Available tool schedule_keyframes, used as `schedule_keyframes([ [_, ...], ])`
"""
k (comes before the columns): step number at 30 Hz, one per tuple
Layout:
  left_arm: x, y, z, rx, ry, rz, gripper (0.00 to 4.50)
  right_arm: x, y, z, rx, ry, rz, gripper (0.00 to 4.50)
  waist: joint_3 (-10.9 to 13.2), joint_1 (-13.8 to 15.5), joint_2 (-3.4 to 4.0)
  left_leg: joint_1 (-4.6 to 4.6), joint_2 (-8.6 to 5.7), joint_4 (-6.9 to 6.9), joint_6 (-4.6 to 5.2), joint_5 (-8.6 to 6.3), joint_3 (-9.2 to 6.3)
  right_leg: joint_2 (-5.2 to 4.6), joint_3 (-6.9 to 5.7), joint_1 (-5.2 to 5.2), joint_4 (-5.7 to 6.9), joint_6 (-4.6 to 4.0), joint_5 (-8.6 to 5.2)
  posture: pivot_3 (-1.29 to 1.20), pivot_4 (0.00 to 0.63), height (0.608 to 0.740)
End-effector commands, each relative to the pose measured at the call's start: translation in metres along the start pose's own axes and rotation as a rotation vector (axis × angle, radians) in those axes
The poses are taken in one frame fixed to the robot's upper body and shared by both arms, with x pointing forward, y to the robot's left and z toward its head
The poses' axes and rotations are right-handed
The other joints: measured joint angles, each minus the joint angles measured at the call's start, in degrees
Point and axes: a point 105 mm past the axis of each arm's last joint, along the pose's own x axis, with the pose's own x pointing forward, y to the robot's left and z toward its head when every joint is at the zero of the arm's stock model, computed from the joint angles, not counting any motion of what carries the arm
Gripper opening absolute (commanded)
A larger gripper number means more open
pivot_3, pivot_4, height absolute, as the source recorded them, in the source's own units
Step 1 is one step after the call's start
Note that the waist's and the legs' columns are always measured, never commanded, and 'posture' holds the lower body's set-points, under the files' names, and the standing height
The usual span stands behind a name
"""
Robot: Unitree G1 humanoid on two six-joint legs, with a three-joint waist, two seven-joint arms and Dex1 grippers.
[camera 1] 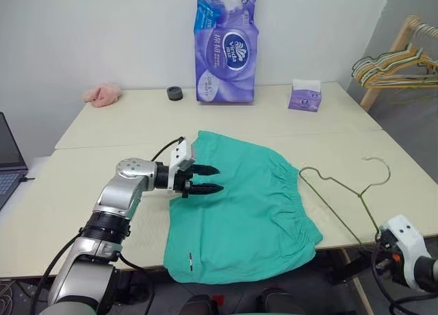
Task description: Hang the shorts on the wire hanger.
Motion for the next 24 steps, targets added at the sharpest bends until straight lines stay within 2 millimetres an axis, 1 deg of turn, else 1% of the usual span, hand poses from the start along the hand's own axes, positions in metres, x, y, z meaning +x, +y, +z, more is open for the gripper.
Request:
schedule_keyframes([
  [1, 0.003, 0.005, 0.019, 0.127, -0.029, 0.001, 2.81, 0.0, 0.005, 0.01, -0.011, -0.033, 0.011, 0.0, -0.01, -0.37, 0.01, 0.0, 0.0, 0.0, 0.0, 0.0, 0.0, 0.0, 0.01, 0.0, 0.0, 0.0, 0.0, -0.22, 0.035, 0.74],
  [5, 0.003, 0.01, 0.021, 0.188, -0.034, 0.04, 2.81, 0.001, 0.014, 0.01, 0.016, -0.032, 0.069, 0.0, -0.02, -0.57, 0.03, 0.0, 0.0, -0.04, 0.01, -0.01, 0.0, 0.03, 0.01, -0.01, 0.0, 0.07, -0.04, -0.21, 0.035, 0.74],
  [9, 0.0, 0.014, 0.02, 0.201, -0.032, 0.075, 2.81, -0.001, 0.018, 0.015, -0.032, -0.028, 0.094, 0.0, -0.01, -0.57, 0.03, 0.0, 0.0, -0.04, 0.01, -0.01, -0.01, 0.04, 0.01, 0.0, 0.0, 0.34, -0.2, -0.21, 0.035, 0.74],
  [13, -0.004, 0.017, 0.018, 0.2, -0.023, 0.098, 2.81, -0.003, 0.018, 0.021, -0.064, -0.032, 0.091, 0.0, -0.02, -0.47, 0.03, 0.0, -0.01, -0.03, 0.01, -0.01, 0.0, 0.03, 0.03, 0.0, -0.01, 0.37, -0.22, -0.18, 0.034, 0.74],
  [15, -0.006, 0.018, 0.016, 0.199, -0.019, 0.104, 2.81, -0.003, 0.022, 0.023, -0.072, -0.039, 0.105, 0.0, -0.01, -0.43, 0.01, 0.0, 0.0, -0.03, 0.01, -0.01, -0.01, 0.03, 0.01, 0.0, -0.01, 0.37, -0.22, -0.17, 0.035, 0.74],
  [21, -0.014, 0.024, 0.013, 0.202, -0.002, 0.145, 2.81, -0.009, 0.026, 0.027, -0.139, -0.022, 0.114, 0.0, -0.01, -0.32, 0.0, -0.01, 0.0, -0.03, 0.01, -0.01, -0.01, 0.02, 0.02, 0.0, -0.01, 0.39, -0.23, -0.17, 0.036, 0.74],
  [24, -0.017, 0.027, 0.013, 0.205, 0.001, 0.161, 2.81, -0.008, 0.033, 0.029, -0.172, -0.011, 0.149, 0.0, -0.01, -0.3, 0.01, 0.0, 0.0, -0.03, 0.01, -0.01, -0.02, 0.02, 0.01, 0.0, -0.01, 0.39, -0.23, -0.17, 0.036, 0.74],
])
